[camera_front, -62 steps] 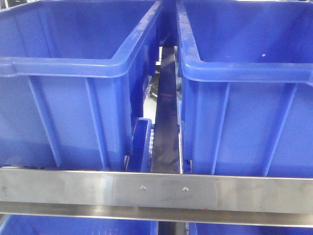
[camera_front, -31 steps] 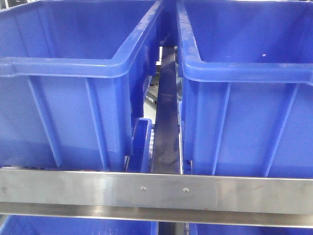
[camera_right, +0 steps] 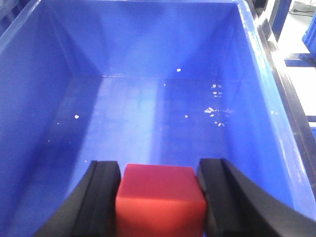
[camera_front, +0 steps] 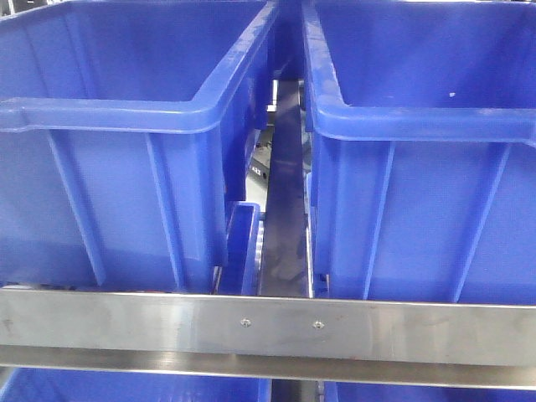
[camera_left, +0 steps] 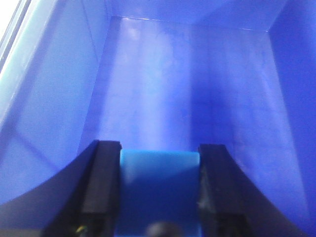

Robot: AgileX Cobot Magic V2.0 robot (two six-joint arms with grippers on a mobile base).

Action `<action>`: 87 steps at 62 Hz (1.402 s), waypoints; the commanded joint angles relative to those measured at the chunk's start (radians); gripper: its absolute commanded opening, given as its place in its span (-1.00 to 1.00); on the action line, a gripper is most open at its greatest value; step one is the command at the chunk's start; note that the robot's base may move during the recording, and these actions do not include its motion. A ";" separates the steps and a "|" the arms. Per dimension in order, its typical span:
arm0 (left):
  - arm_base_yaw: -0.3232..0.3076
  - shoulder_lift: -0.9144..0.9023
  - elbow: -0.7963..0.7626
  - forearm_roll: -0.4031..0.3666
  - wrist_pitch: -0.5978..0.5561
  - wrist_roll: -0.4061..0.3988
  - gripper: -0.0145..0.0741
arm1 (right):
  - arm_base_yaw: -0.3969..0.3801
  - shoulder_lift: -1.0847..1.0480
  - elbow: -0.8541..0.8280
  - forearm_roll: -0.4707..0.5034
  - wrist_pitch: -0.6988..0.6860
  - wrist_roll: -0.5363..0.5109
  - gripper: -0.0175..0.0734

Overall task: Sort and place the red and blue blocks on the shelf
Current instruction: 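Open both grippers to release the cubes inside the blue bins, then lift both empty grippers up out of the blue bins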

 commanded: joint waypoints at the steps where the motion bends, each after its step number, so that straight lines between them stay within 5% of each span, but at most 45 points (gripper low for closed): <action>1: -0.006 -0.021 -0.033 0.005 -0.077 -0.008 0.36 | -0.005 -0.009 -0.037 -0.013 -0.082 -0.009 0.38; 35: -0.006 -0.021 -0.033 0.005 -0.049 -0.008 0.34 | -0.005 -0.009 -0.037 -0.013 -0.060 -0.009 0.34; 51: -0.006 -0.023 -0.033 0.005 -0.032 -0.008 -0.40 | -0.005 -0.009 -0.037 -0.013 -0.060 -0.009 -0.43; 54: -0.006 -0.023 -0.033 0.005 -0.032 -0.008 -0.38 | -0.005 -0.009 -0.037 -0.013 -0.060 -0.009 -0.53; 87: -0.006 -0.089 0.070 0.007 0.002 -0.008 -0.37 | -0.005 -0.063 0.060 -0.013 -0.028 -0.009 -0.48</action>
